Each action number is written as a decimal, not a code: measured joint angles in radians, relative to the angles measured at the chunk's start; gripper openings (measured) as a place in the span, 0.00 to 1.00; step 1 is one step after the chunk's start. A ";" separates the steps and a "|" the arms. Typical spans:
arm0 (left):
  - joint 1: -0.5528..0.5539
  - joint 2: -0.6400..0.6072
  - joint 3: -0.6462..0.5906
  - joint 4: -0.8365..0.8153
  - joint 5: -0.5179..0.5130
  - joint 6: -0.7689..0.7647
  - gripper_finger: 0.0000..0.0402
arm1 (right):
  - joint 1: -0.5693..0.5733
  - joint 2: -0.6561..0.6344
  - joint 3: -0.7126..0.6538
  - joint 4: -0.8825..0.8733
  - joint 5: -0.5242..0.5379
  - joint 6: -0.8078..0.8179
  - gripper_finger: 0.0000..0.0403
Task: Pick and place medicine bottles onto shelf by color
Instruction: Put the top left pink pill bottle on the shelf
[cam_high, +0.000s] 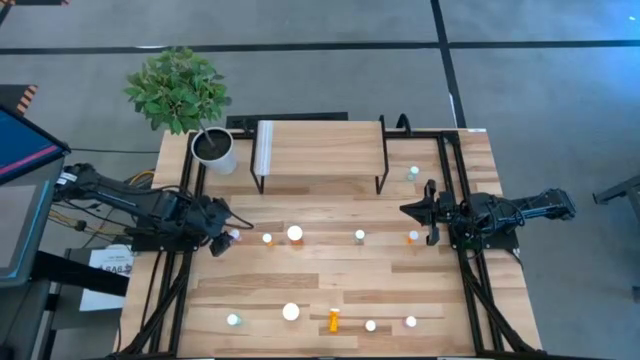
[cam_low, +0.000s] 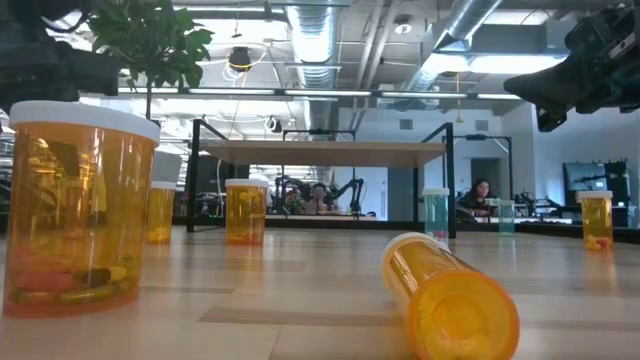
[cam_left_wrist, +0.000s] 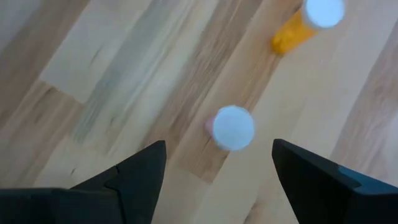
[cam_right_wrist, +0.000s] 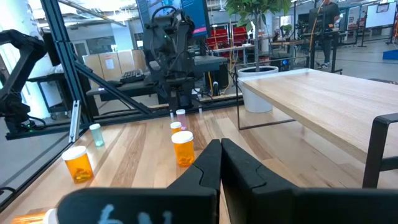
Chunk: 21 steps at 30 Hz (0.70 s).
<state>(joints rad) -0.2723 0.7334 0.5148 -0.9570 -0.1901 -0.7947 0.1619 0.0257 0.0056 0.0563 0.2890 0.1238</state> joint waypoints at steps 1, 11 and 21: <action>-0.004 0.001 -0.008 0.015 0.000 0.000 0.70 | 0.000 0.000 0.000 0.000 0.000 0.000 0.08; -0.011 0.084 -0.024 0.045 -0.018 0.015 0.70 | 0.000 0.000 0.000 0.000 0.000 0.000 0.08; -0.011 0.192 -0.024 0.112 -0.027 0.052 0.69 | 0.000 0.000 0.000 0.000 0.000 0.000 0.08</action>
<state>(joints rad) -0.2832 0.9257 0.4911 -0.8454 -0.2173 -0.7428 0.1616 0.0257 0.0055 0.0563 0.2890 0.1238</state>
